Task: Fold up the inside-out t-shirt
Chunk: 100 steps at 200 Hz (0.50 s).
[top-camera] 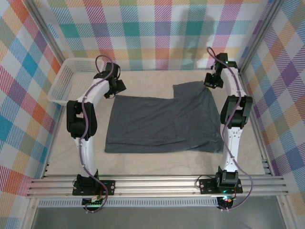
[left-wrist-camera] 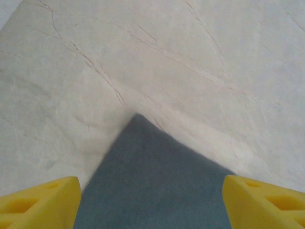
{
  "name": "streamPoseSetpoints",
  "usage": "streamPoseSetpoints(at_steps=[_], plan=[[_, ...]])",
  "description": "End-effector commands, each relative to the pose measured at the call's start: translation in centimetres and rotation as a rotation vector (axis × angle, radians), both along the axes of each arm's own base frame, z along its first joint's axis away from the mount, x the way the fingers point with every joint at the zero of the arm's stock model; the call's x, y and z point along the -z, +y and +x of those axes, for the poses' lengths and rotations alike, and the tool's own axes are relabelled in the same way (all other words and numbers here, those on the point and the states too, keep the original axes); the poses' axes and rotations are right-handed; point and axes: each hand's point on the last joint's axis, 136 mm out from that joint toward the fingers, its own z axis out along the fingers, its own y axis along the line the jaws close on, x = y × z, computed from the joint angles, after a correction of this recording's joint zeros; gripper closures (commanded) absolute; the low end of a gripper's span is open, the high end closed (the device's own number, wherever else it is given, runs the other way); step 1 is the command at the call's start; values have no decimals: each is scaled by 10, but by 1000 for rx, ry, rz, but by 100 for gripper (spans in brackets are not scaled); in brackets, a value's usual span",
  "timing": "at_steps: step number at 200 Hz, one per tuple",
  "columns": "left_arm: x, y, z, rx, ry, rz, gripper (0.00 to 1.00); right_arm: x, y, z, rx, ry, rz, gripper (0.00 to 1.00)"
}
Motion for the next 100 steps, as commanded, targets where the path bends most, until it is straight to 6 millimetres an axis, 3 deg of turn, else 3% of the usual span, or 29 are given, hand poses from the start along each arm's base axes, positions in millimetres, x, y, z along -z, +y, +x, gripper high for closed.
streamPoseSetpoints(at_steps=[1, 31, 100], plan=[[16, 9, 5, -42, 65, 2, 22, -37, 8, -3, 14, -93, 33, 100], [40, 7, 13, -35, 122, -24, 26, -30, 10, -10, 12, -66, 48, 100], [72, 13, 20, -42, 164, 13, 29, -23, 15, -12, 5, -51, 73, 100]])
